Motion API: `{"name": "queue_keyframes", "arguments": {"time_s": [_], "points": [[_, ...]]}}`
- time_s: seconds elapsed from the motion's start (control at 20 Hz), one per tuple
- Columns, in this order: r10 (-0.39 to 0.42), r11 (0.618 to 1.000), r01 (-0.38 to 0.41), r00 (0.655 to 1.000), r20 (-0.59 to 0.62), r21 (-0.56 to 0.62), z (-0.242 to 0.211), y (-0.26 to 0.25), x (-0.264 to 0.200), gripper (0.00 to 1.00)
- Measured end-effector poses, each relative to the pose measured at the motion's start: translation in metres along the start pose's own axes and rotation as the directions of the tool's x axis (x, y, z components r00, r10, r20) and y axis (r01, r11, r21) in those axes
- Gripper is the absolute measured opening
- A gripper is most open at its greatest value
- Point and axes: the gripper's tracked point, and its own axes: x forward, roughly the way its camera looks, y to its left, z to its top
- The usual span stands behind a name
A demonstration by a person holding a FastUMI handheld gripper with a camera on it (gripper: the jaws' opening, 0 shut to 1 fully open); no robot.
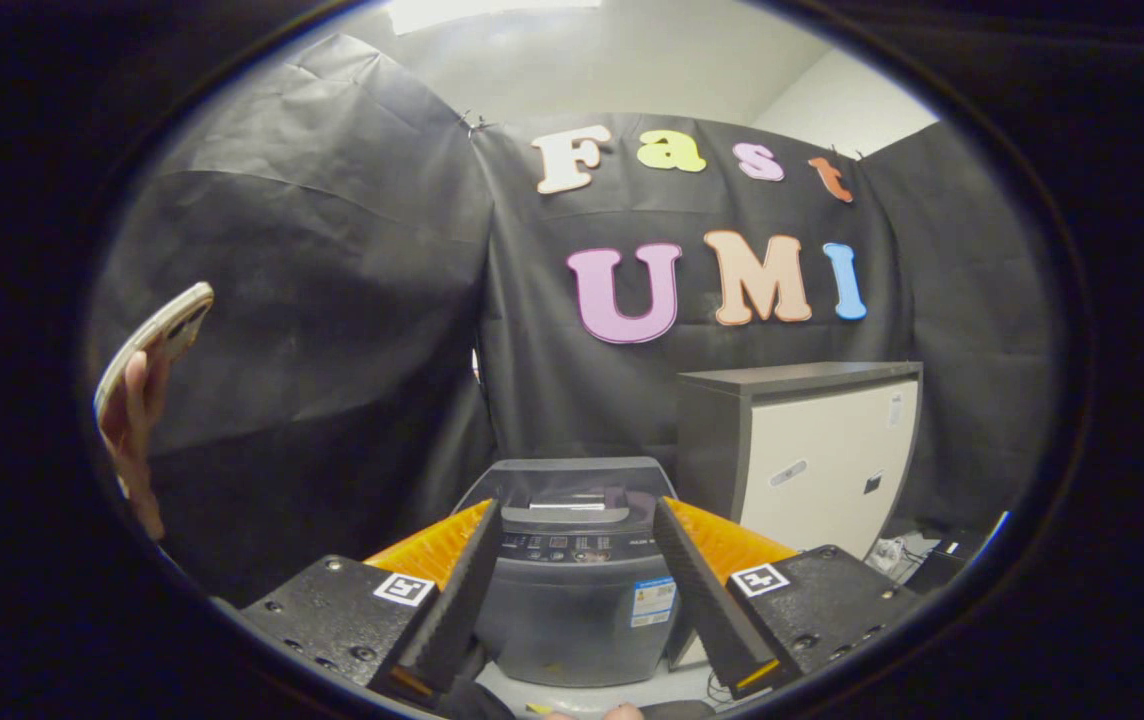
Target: Put the clothes into the washing machine and then close the washing machine lid.
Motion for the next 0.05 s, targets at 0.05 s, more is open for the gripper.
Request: {"name": "queue_keyframes", "arguments": {"time_s": [0.05], "points": [[-0.002,1.0,0.002,1.0,-0.006,0.008,-0.0035,-0.0001,-0.0017,0.92]]}}
